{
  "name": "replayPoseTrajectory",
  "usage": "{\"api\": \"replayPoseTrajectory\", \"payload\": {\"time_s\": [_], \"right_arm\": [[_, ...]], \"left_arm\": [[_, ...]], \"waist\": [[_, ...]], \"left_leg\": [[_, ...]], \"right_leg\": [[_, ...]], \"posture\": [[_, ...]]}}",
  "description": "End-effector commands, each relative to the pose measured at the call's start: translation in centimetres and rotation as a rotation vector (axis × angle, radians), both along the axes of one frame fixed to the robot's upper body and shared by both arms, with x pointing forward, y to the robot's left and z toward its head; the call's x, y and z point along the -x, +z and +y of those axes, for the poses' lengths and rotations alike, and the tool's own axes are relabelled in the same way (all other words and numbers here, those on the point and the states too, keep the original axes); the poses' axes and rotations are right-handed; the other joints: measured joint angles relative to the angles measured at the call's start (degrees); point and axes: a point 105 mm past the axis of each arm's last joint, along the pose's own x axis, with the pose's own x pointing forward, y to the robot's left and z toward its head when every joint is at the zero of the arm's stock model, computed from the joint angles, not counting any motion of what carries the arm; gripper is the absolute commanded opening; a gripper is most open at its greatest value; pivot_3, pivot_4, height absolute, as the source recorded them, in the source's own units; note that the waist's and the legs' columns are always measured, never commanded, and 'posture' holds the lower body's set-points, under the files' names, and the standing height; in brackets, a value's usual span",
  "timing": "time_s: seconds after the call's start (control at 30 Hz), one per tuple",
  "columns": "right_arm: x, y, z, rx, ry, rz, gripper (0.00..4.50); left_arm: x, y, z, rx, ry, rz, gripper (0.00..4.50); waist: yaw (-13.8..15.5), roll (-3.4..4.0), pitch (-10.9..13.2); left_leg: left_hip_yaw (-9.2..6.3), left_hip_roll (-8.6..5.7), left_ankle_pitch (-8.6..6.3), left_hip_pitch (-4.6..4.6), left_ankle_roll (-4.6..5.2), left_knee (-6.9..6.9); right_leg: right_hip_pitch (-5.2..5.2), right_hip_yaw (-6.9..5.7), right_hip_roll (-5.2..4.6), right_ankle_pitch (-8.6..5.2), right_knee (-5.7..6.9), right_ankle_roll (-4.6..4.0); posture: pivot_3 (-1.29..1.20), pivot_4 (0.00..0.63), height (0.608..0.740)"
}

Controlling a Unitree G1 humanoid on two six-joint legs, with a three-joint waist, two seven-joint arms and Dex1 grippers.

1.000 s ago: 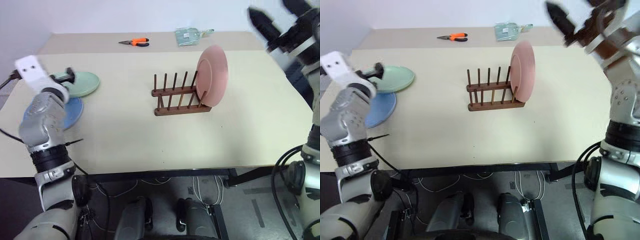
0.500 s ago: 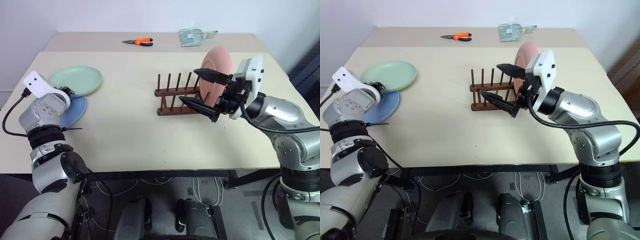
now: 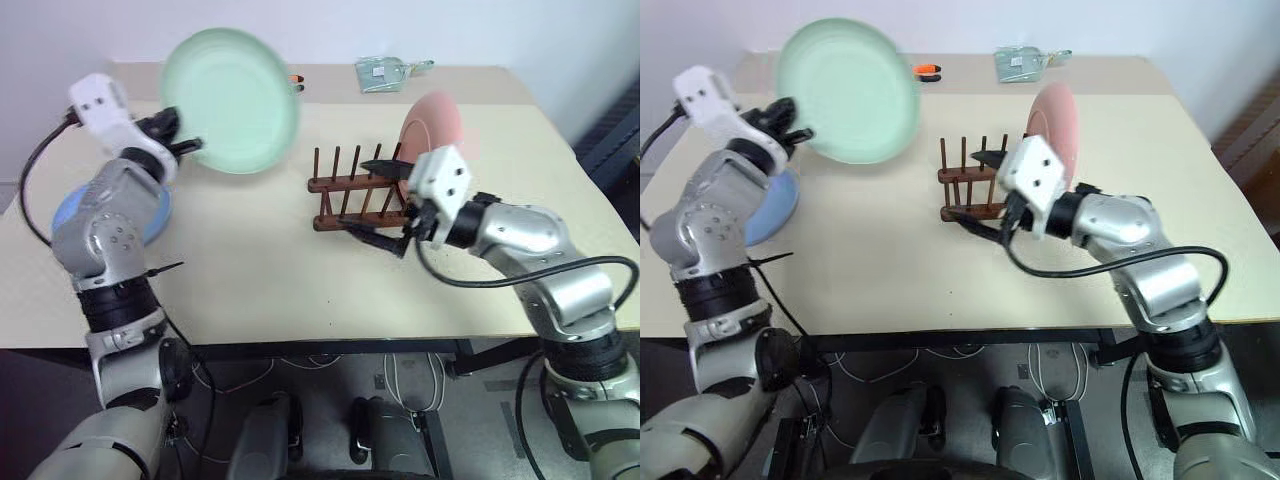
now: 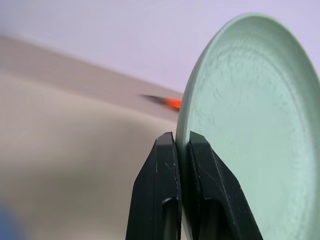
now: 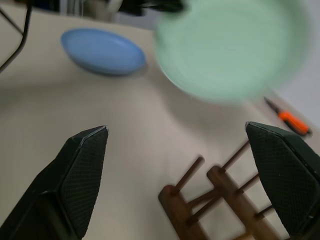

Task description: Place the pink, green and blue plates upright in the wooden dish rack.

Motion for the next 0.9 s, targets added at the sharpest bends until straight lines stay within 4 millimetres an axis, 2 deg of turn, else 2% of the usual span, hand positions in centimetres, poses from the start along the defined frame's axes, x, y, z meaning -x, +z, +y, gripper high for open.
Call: {"api": "replayPoseTrajectory", "payload": {"time_s": [0.03,0.13,0.27,0.3,0.4,0.57,0.6,0.7,0.77,0.83,0.87,0.9], "right_arm": [[-1.4,0.6,0.8,0.118,-0.043,-0.207,4.5],[-2.8,0.3,1.3,0.187,-0.064,-0.29,4.5],[-4.1,-0.5,1.5,0.257,-0.07,-0.355,4.5],[-4.4,-0.7,1.5,0.272,-0.077,-0.37,4.24],[-5.2,-1.2,0.9,0.323,-0.101,-0.42,3.23],[-5.2,-0.3,0.8,0.292,-0.11,-0.468,0.58],[-5.1,-0.1,0.8,0.288,-0.109,-0.478,0.07],[-4.6,0.6,0.9,0.281,-0.101,-0.527,0.0],[-4.2,1.4,0.9,0.257,-0.102,-0.554,0.0],[-3.6,3.0,0.8,0.169,-0.103,-0.552,0.0],[-3.0,4.2,0.6,0.054,-0.094,-0.495,0.0],[-2.4,5.4,0.3,-0.081,-0.077,-0.403,0.0]], "left_arm": [[1.9,1.1,-2.7,-0.041,-0.053,-0.011,0.05],[2.7,1.2,-4.5,-0.035,-0.097,0.017,0.05],[3.4,1.6,-5.9,0.005,-0.148,0.038,0.05],[3.5,1.5,-6.2,-0.005,-0.158,0.048,0.02],[3.9,1.4,-6.9,0.001,-0.185,0.063,0.0],[4.0,1.2,-6.8,0.026,-0.196,0.075,0.0],[3.9,1.4,-6.6,0.05,-0.201,0.067,0.34],[3.5,3.6,-4.4,0.223,-0.138,-0.027,1.49],[3.0,5.4,-0.7,0.323,0.01,-0.107,2.6],[2.5,5.8,3.8,0.305,0.218,-0.14,3.57],[2.3,5.2,5.7,0.21,0.317,-0.126,3.57],[2.1,4.7,6.8,0.091,0.372,-0.121,3.57]], "waist": [[-0.09,0.0,0.0],[-0.12,0.0,0.0],[-0.03,-0.01,0.01],[-0.05,-0.01,0.01],[0.03,-0.01,0.01],[-0.09,-0.01,0.01],[-0.09,-0.01,0.01],[0.04,-0.04,0.03],[0.07,-0.05,0.03],[-0.31,-0.02,0.04],[-0.76,-0.03,0.04],[-1.1,0.02,0.03]], "left_leg": [[0.0,0.0,0.0,0.01,0.0,0.0],[0.0,0.0,0.02,0.04,-0.01,-0.01],[0.0,0.0,0.03,0.03,-0.01,0.0],[0.0,0.0,0.03,0.03,-0.01,0.0],[-0.02,0.0,0.03,0.04,-0.01,0.0],[-0.02,0.0,0.04,0.06,-0.03,-0.01],[-0.02,0.01,0.05,0.06,-0.03,-0.01],[-0.03,0.0,0.05,0.06,-0.04,-0.01],[-0.07,0.0,0.05,0.06,-0.04,0.0],[-0.06,0.0,0.05,0.07,-0.05,-0.01],[-0.01,0.0,0.06,0.12,-0.07,-0.08],[0.02,0.0,0.08,0.19,-0.11,-0.16]], "right_leg": [[0.0,0.0,0.01,0.0,0.01,0.0],[0.02,0.0,0.04,-0.01,0.01,0.0],[0.04,-0.01,0.08,-0.01,0.0,0.0],[0.06,-0.02,0.09,-0.01,-0.01,0.0],[0.08,-0.02,0.1,-0.01,-0.02,0.0],[0.09,-0.02,0.14,-0.01,-0.02,0.0],[0.09,-0.02,0.14,-0.01,-0.02,0.0],[0.1,-0.02,0.14,-0.01,-0.03,0.0],[0.12,-0.03,0.13,-0.01,-0.06,0.0],[0.1,-0.04,0.16,-0.02,-0.05,-0.01],[0.09,-0.02,0.2,-0.01,-0.04,-0.01],[0.11,-0.01,0.23,-0.02,-0.03,-0.01]], "posture": [[0.0,0.15,0.74],[0.0,0.15,0.74],[0.0,0.15,0.74],[0.0,0.15,0.74],[0.0,0.15,0.74],[0.0,0.15,0.74],[0.0,0.15,0.74],[0.0,0.15,0.74],[0.0,0.15,0.74],[0.0,0.15,0.74],[0.0,0.15,0.74],[0.0,0.15,0.74]]}}
